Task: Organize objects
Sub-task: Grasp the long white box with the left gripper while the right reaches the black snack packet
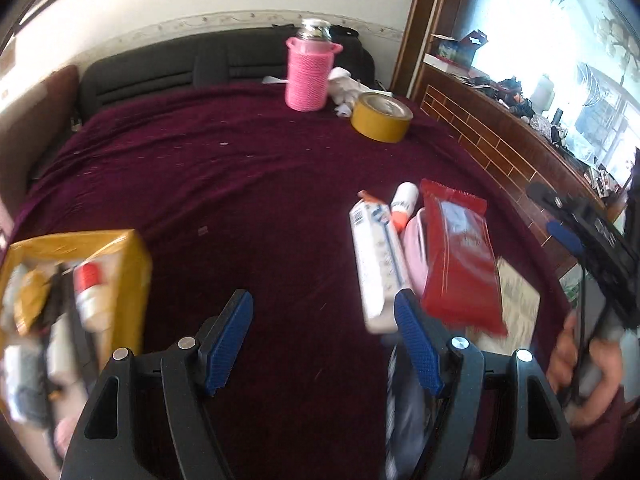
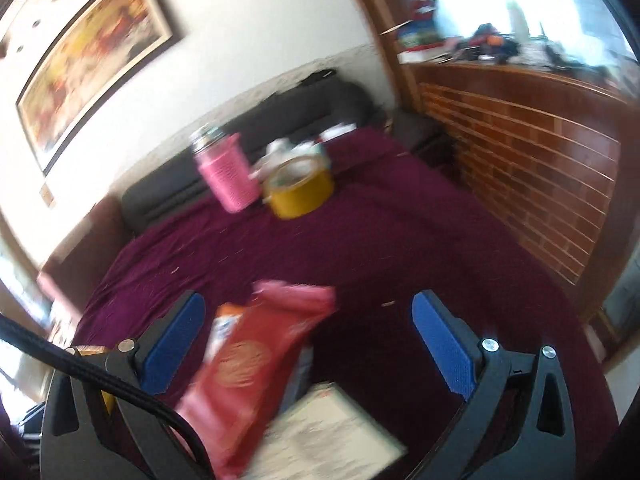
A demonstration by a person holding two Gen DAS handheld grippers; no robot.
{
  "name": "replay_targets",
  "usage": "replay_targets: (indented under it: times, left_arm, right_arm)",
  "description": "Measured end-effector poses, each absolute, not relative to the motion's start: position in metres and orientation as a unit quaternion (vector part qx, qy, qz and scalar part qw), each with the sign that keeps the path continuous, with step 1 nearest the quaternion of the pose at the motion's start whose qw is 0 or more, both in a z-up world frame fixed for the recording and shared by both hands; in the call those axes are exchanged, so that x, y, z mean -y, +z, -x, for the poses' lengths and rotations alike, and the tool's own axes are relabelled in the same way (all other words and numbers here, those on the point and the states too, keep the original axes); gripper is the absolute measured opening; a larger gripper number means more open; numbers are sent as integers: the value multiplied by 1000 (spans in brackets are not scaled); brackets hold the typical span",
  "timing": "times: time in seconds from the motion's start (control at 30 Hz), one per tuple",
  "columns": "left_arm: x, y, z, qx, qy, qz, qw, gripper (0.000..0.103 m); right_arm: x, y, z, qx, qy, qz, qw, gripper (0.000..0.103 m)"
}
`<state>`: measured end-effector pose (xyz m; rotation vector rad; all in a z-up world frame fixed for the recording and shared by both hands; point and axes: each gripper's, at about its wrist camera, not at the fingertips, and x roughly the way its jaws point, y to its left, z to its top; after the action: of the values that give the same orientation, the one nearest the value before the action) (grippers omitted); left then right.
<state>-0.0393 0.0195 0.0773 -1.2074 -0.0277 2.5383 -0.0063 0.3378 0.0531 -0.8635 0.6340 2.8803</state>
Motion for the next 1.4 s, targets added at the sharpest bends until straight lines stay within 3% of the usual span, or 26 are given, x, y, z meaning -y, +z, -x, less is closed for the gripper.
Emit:
replay_targets:
  times: [0.33, 0.53, 0.7, 1.03, 1.1, 1.13, 1.4]
  left_arm:
    - [-83, 36, 108, -47, 880, 445, 159, 67]
    - [-69, 26, 112, -10, 868, 469, 166, 69]
    - [-60, 29, 107, -48, 871, 463, 154, 50]
    - [-98, 23, 110, -138, 883, 426, 141, 49]
    - [-94, 27, 108, -121, 882, 431, 147, 31]
    - [-90, 29, 106, -113, 882, 432, 149, 11]
    - [-24, 83, 50, -14, 906, 388, 169, 10]
  right_arm:
    - [-361, 48, 8, -278, 916, 290, 7, 103]
    - [-365, 43, 9, -297, 908, 295, 4, 103]
    - [-362, 41, 11, -297, 906, 302, 5, 103]
    - [-355, 36, 14, -278, 909, 309, 12, 103]
    - [-355, 35, 15, -276, 909, 312, 15, 103]
    - [-355, 34, 15, -275, 909, 313, 16, 103]
    - [-351, 34, 15, -258, 913, 315, 26, 103]
